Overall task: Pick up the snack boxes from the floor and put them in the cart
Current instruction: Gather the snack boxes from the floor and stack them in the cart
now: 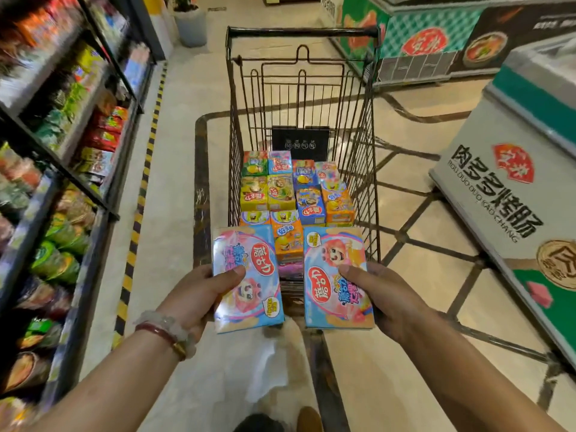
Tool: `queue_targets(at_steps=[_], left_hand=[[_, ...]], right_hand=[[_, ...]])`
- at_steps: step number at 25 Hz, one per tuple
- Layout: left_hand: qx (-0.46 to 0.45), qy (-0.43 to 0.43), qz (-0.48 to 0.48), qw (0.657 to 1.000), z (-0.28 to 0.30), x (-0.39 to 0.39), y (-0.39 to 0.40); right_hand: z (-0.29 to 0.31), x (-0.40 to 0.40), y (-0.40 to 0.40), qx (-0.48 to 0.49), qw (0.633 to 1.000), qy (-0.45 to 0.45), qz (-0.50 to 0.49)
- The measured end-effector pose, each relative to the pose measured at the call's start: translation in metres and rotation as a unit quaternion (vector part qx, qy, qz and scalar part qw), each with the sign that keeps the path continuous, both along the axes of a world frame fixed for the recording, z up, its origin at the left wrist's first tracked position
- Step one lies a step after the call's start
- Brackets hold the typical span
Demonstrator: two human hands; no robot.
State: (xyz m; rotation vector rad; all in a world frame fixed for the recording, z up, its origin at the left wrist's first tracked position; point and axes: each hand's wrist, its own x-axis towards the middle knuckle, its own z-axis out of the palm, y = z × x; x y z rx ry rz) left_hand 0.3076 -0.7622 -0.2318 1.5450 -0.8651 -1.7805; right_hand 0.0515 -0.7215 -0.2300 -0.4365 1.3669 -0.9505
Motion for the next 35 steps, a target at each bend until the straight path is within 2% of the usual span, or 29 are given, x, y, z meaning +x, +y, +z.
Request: queue_targets(at_steps=[7, 14, 16, 21, 28, 30, 32, 33, 35], left_hand=[[0.044, -0.044, 0.012, 0.998, -0.034, 0.002, -0.093], [0.037, -0.08, -0.011, 0.996, -0.06, -0.008, -0.17], [0.038, -0.113, -0.028, 0.992, -0.075, -0.015, -0.184], [0.062, -0.141, -0.003, 0.988, -0.126, -0.04, -0.213], [0.087, -0.265, 0.021, 0.96, -0.197, -0.063, -0.241], [0.035, -0.329, 0.027, 0.943, -0.206, -0.064, -0.243], [-0.021, -0.397, -0.008, 0.918, -0.211, -0.066, -0.245], [-0.054, -0.438, -0.048, 0.896, -0.211, -0.066, -0.245], [-0.144, -0.522, -0.154, 0.826, -0.214, -0.065, -0.243]], right_hand=[[-0.028, 0.007, -0.086, 0.019, 1.0, 0.001, -0.017], [-0.05, 0.011, -0.147, 0.035, 0.999, 0.01, -0.036], [-0.061, 0.013, -0.161, 0.042, 0.998, 0.028, -0.041], [-0.106, 0.008, -0.211, 0.058, 0.993, 0.098, -0.021], [-0.203, 0.012, -0.257, 0.107, 0.985, 0.133, 0.038], [-0.216, 0.016, -0.263, 0.101, 0.985, 0.132, 0.039], [-0.227, 0.021, -0.268, 0.077, 0.977, 0.187, 0.067], [-0.232, 0.023, -0.27, 0.061, 0.966, 0.233, 0.092], [-0.238, 0.029, -0.269, 0.009, 0.931, 0.338, 0.138]])
